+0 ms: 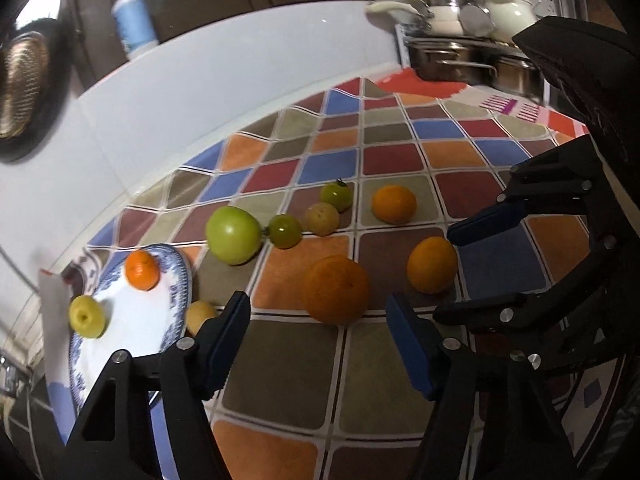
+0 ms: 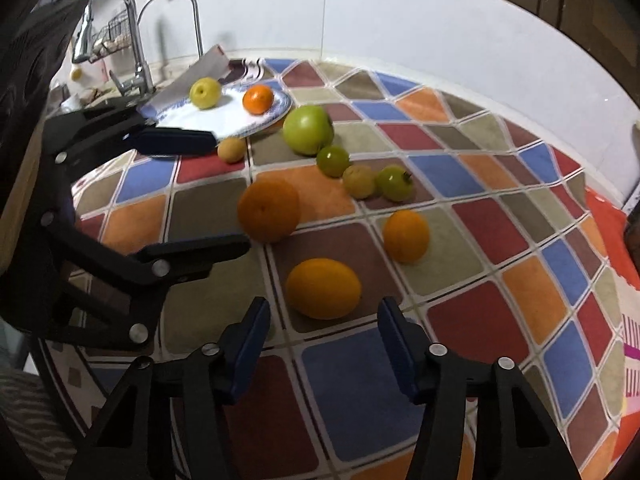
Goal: Organize fruits
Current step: 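Grasp the large orange with the left gripper while the right gripper grasps another orange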
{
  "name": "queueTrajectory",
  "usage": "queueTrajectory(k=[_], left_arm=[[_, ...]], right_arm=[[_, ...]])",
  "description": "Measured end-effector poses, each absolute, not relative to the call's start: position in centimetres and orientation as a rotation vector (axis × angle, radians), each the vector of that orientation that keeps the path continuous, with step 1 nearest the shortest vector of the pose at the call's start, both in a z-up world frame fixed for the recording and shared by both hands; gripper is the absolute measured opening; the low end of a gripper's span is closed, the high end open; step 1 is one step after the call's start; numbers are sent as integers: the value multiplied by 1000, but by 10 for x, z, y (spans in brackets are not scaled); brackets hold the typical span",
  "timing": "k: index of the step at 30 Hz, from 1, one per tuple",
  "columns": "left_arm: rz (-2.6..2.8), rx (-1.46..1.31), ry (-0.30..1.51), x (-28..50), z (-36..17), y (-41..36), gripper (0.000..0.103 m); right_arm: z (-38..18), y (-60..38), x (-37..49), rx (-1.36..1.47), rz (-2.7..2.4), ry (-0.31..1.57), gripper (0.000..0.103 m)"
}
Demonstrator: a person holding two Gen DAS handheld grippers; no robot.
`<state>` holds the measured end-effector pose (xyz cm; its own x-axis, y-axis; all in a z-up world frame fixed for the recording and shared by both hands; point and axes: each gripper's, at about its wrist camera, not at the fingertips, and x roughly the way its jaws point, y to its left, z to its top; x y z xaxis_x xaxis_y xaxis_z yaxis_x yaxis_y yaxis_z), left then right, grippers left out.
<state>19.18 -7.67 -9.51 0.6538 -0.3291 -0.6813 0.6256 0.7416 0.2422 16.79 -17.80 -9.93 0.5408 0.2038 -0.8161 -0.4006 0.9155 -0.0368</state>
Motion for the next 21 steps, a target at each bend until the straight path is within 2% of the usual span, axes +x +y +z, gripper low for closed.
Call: queueTrajectory(k=[7,8,11,15,21], left_arm=[[-619,462,689,207,-99,-81,63],[-626,455,696,209,-100,-81,62],[-639,442,723,215,-102,-82,52],[-651,425,739,216,-104,-85,41],[-606,373,757,212,-100,-80,41]], right_arm=[[-100,-181,177,-179,352,945,53],[-100,-180,178,-180,354,943,51],[-100,-179,181,-174,360,939,41],[-99,-183,181,-151,339,941,41],[-94,-191,179,-116,295,937,41]])
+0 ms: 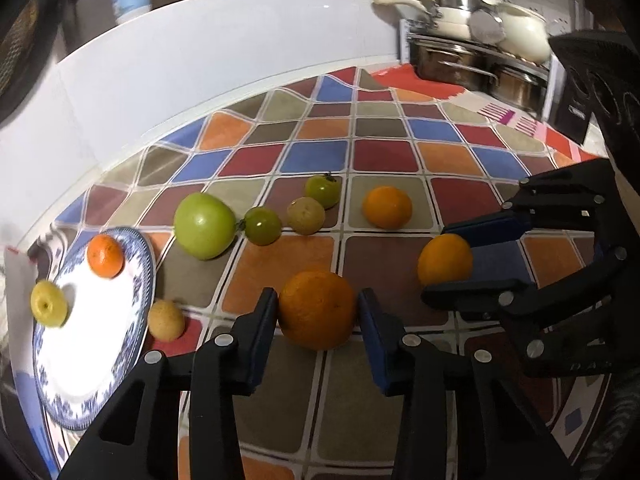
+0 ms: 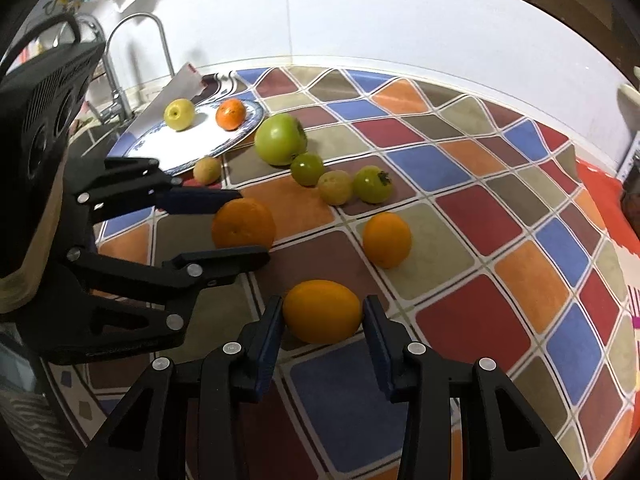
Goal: Organize fruits
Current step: 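Grasp the large orange with the left gripper while the right gripper grasps another orange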
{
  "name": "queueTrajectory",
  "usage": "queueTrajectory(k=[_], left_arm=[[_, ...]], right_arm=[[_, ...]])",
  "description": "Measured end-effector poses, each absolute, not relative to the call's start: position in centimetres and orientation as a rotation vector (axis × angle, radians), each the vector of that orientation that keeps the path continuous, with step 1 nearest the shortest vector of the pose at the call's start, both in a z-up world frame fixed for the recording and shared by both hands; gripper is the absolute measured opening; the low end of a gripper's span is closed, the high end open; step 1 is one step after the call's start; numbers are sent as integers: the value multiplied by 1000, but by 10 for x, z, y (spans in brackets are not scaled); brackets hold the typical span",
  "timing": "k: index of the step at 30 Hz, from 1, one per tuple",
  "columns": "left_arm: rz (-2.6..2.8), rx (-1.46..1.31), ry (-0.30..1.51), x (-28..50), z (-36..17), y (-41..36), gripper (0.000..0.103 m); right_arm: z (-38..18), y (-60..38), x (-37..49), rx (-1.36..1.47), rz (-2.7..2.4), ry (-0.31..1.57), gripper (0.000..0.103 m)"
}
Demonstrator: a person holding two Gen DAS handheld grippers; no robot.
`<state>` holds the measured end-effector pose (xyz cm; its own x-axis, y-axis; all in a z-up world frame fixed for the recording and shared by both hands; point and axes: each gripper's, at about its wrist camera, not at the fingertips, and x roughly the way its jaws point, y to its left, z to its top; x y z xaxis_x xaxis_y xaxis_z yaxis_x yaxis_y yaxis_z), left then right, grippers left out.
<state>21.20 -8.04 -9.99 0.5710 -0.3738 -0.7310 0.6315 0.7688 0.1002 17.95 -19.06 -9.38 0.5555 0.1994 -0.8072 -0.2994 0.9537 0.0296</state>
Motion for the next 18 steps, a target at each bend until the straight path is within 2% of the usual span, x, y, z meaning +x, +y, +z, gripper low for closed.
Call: queueTrajectory(k=[18], left_arm=[[-359,124,681,178,-42,-23,41]], right_arm=[[-40,-167,167,-96,339,797,41]])
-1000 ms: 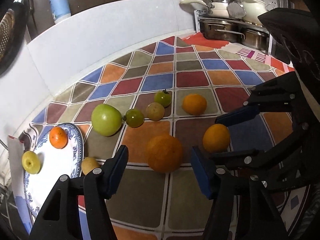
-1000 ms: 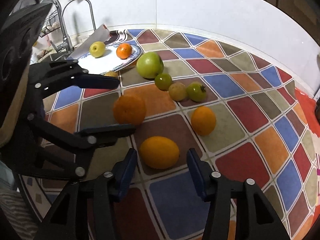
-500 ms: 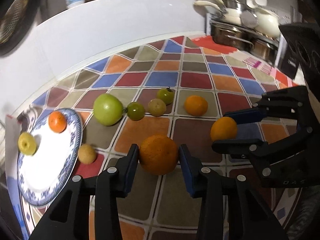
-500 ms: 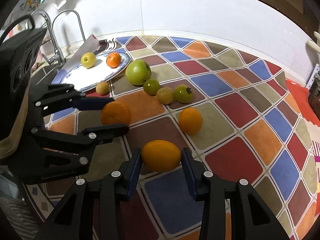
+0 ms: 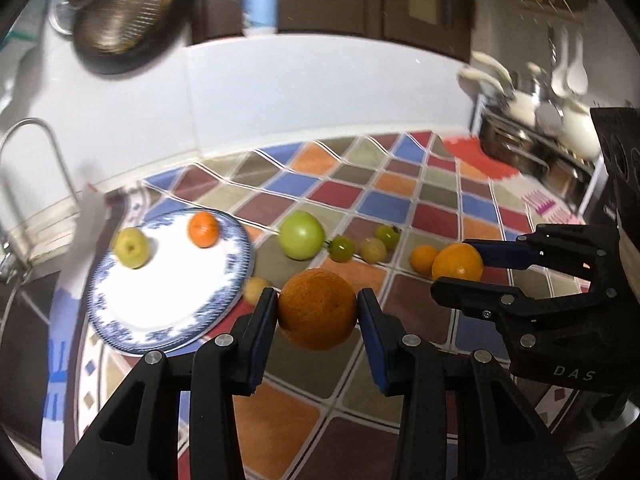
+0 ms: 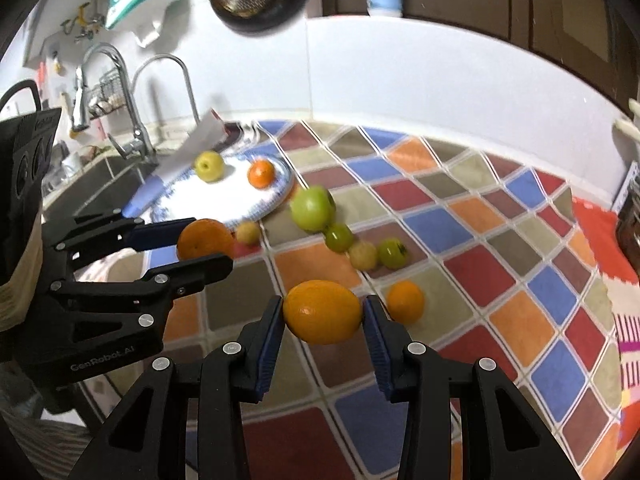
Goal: Organize fruits
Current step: 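Grasp the large orange with the left gripper while the right gripper grasps another orange, then carry both oranges onto the plate and open both grippers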
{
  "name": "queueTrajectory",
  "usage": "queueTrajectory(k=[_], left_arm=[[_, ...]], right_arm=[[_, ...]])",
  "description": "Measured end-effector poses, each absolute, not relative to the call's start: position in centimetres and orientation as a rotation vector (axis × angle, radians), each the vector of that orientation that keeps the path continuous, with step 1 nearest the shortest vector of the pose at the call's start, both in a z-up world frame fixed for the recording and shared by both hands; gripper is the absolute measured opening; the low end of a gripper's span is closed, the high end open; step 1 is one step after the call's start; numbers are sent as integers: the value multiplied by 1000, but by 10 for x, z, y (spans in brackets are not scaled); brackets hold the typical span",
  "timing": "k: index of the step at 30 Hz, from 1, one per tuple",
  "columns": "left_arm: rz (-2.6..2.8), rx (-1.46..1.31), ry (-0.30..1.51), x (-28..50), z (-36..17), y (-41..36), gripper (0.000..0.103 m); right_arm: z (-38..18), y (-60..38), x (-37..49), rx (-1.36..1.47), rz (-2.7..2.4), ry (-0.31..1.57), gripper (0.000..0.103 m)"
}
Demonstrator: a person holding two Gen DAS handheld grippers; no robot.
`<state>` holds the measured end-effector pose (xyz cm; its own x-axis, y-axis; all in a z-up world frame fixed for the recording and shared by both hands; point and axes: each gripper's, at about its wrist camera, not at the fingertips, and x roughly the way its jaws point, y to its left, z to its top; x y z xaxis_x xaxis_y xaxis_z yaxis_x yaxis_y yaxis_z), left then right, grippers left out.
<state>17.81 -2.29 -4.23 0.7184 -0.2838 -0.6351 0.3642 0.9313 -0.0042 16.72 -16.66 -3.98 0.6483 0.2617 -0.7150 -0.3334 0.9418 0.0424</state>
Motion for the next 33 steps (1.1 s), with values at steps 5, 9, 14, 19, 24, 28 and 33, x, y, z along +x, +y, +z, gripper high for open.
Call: queueTrajectory(k=[5,9,14,19,24,28,33], left_arm=[[-308,94,639,167,-26,-4,41],[-269,87,605,160,-14,12,41],[-232,79,576,154,-4,29,41],[-193,69,554,151,3,48,41],[-155,60,547,152,7,65,41],[-119,67,535,154,10,75,41],[-100,60,517,162,12,90,41]], right_arm=[[-22,-151,165,-97,375,738,41],[-11,-138,166,-86,401,701,41],[-1,-120,165,-88,435,662,41],[6,-103,165,-90,463,634,41],[13,-87,167,-89,480,599,41],[16,-75,174,-96,482,577,41],[20,-62,187,-98,491,565,41]])
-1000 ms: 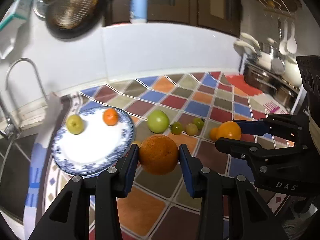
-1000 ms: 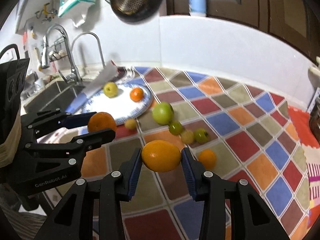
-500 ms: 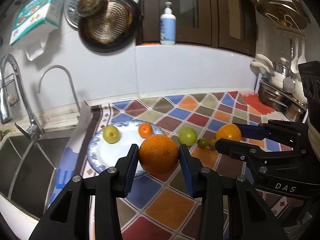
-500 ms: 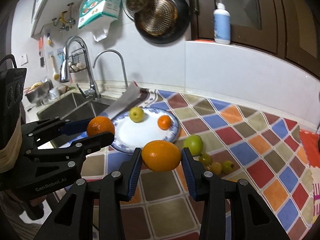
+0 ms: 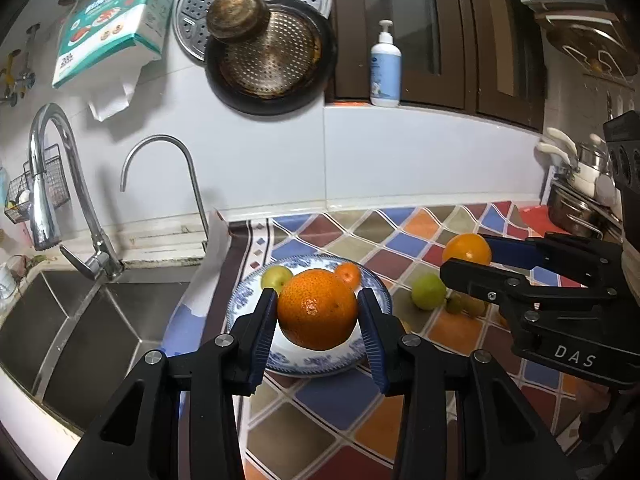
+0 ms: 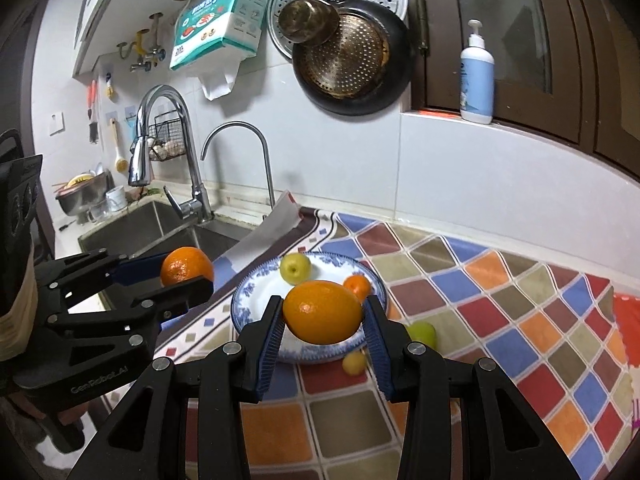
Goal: Organize fruits
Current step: 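Carry both oranges onto the plate and open both grippers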
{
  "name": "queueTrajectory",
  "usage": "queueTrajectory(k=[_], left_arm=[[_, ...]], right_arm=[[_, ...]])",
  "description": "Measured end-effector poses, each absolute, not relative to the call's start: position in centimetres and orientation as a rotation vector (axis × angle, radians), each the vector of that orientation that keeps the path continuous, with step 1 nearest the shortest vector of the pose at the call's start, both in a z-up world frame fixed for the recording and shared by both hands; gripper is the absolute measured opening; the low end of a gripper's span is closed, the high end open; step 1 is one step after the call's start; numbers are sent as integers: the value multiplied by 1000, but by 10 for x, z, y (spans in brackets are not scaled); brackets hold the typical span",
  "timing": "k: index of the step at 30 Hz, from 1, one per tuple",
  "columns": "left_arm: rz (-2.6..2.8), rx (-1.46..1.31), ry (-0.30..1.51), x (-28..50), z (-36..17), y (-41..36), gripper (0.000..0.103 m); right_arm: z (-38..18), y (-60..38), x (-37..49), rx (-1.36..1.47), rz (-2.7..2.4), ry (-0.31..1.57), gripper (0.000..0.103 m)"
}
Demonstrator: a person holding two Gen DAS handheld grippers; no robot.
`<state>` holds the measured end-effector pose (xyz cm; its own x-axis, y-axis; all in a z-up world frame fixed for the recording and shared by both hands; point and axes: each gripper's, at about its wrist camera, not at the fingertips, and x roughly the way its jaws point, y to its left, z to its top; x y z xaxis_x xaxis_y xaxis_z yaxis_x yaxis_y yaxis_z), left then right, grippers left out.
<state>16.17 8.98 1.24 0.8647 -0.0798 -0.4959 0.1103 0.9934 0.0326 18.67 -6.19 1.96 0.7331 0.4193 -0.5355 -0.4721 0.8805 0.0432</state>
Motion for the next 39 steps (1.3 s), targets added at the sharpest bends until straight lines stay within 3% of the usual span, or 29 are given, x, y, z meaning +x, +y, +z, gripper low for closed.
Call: queueTrajectory(k=[16,39], left_arm=[[-40,43,544,214,-3,130,41],[-80,0,756,303,-79,153,41]], right_arm=[[8,-14,254,-98,539,628,41],[-65,20,346,-146,533,856,41]])
